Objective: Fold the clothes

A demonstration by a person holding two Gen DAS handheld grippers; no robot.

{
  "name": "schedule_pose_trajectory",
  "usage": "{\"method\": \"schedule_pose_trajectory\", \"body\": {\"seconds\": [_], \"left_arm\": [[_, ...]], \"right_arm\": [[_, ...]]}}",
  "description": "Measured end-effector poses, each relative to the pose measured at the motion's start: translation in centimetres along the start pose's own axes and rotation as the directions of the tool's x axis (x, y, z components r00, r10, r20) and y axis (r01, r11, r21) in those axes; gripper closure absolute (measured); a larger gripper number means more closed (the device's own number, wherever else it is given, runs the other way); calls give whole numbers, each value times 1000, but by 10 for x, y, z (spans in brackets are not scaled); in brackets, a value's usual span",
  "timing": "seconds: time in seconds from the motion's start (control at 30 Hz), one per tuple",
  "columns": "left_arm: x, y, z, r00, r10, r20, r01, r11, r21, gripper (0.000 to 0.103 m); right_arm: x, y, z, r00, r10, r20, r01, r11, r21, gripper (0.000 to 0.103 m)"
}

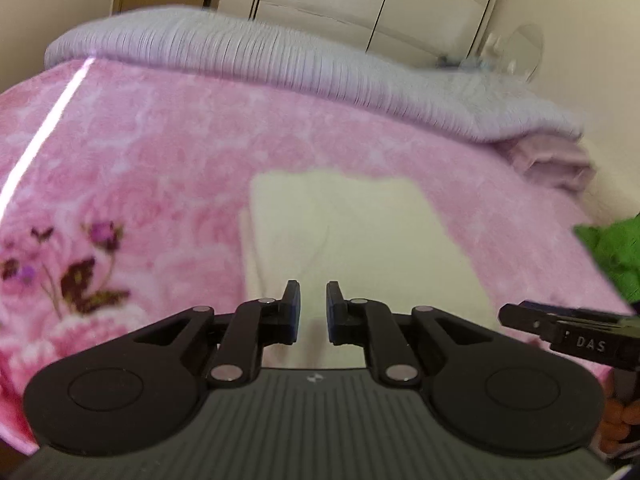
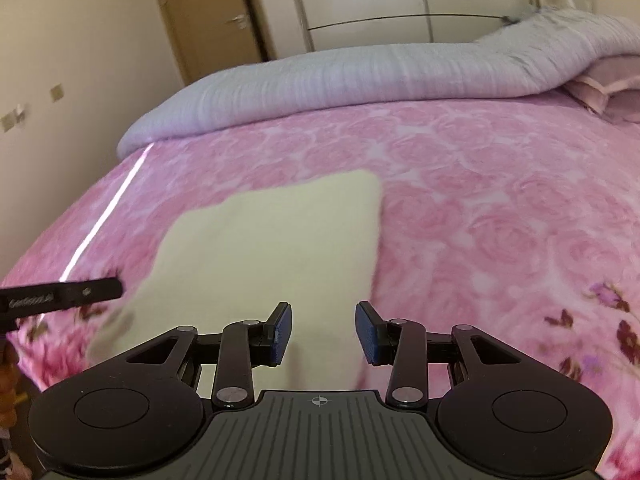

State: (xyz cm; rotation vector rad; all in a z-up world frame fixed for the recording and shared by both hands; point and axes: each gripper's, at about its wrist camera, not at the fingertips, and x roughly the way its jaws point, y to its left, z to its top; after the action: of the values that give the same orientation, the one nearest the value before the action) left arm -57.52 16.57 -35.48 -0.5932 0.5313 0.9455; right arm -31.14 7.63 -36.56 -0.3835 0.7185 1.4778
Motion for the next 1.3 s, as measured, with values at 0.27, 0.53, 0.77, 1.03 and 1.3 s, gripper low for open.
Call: {"method": "schedule_pose_trajectory", "body": {"seconds": [0.27,0.53,0.77,1.03,1.3], "left_arm": [[-2,-13,1,995,92,-40,-93,995,-24,91],[-47,-52,-21,983,173,-60,-169,983,70,64],[-58,-70,-37,977,195,-82,-186,977,108,60],[-73,-81,-61,974,207,-95,-192,971,145,60],[-103,-85,-68,980,193,-52,-184,972,148,59]], "right_arm": [[3,10,-13,996,-31,-81,32,999,3,63],[-40,19,-22,988,-48,-148,55,998,42,56],[-58,26,-34,982,-48,-185,58,997,52,54],[-73,28,-52,972,-82,-221,97,994,57,54],[-102,41,-52,980,-94,-176,106,992,63,53]]}}
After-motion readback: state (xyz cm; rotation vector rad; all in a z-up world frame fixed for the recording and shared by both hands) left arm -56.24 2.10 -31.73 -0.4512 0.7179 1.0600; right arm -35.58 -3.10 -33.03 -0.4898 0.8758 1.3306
